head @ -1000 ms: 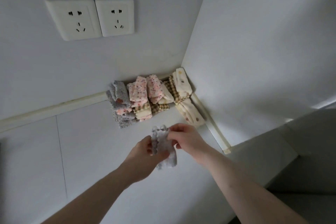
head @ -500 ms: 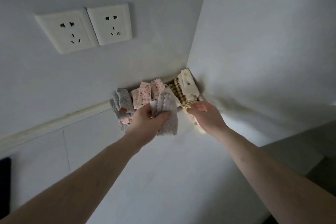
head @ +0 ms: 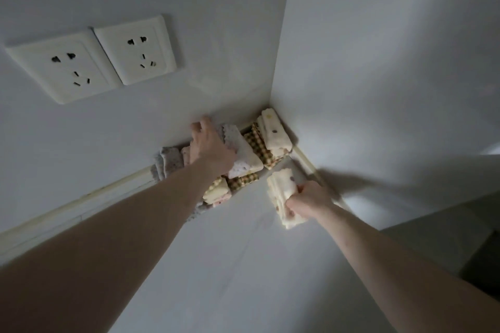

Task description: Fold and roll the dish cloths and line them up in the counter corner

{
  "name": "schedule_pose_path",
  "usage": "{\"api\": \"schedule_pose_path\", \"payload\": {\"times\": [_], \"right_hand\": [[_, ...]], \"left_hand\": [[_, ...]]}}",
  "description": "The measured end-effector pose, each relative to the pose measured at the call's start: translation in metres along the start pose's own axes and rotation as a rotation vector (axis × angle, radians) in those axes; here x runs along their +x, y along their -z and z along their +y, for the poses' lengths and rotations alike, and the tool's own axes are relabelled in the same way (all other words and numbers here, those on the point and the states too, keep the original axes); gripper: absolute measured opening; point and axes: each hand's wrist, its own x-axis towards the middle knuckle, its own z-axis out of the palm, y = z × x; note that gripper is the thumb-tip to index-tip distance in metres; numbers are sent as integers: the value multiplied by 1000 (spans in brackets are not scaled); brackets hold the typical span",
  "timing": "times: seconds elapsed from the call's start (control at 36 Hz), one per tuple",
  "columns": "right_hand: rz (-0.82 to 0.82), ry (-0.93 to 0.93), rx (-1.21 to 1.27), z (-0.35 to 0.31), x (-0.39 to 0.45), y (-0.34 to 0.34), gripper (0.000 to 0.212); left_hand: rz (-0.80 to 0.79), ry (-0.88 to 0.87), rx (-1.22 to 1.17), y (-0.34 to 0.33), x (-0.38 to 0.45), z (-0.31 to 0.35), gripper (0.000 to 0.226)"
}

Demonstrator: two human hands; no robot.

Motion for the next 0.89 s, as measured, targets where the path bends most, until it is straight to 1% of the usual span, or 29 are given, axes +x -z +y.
{"api": "schedule_pose_path", "payload": {"times": [0.06, 0.08, 0.11, 0.14, 0.19, 0.22, 0.31, 0.36, 0.39, 0.44, 0.5, 0.53, 0.56, 0.58, 0.61, 0.67, 0.69, 0.75, 0.83, 0.86, 0.89], "right_hand": [[-152, 11, 118, 0, 0, 6, 37], [-237, 18, 185, -2, 0, 11, 38], [-300, 41, 227, -6, -1, 17, 41], [-325, 76, 244, -10, 0, 23, 44], [-282, 154, 308, -25, 3, 38, 47], [-241, 182, 376, -35, 4, 45, 45], [-87, 257, 579, -68, 9, 63, 25], [26, 312, 538, -87, 13, 69, 24], [69, 327, 490, -94, 15, 70, 26], [105, 337, 356, -101, 24, 67, 35], [148, 342, 182, -101, 29, 61, 43], [187, 345, 114, -100, 31, 58, 45], [219, 349, 64, -99, 33, 54, 49], [236, 358, 23, -97, 33, 50, 52], [234, 369, -14, -96, 34, 45, 55], [197, 376, -60, -95, 34, 37, 52], [173, 368, -69, -95, 34, 34, 50], [126, 330, -50, -95, 35, 31, 50], [87, 236, 112, -92, 40, 30, 52], [93, 211, 169, -91, 42, 30, 51], [104, 199, 208, -90, 44, 29, 49]], "left_hand": [[85, -78, 60, -2, -5, -1, 63], [100, -107, 88, -2, -8, -2, 53], [93, -123, 103, -1, -9, -3, 45], [73, -123, 107, 0, -11, -3, 40], [67, -119, 68, 3, -13, -5, 39], [92, -118, 35, 5, -15, -6, 39], [207, -76, -73, 13, -23, -17, 38], [300, -13, -177, 17, -29, -29, 41], [358, 39, -246, 19, -32, -37, 48], [454, 191, -390, 23, -37, -52, 64], [477, 379, -494, 25, -37, -72, 71], [436, 475, -529, 25, -34, -84, 78], [362, 556, -571, 24, -33, -94, 89], [259, 611, -639, 23, -32, -102, 98], [144, 633, -719, 21, -32, -107, 100], [-64, 612, -857, 17, -34, -109, 84], [-120, 587, -882, 14, -33, -108, 81], [-165, 560, -877, 9, -31, -104, 90], [-152, 542, -882, 8, -31, -96, 85], [-156, 547, -881, 8, -31, -95, 90], [-162, 544, -883, 8, -30, -94, 99]]}}
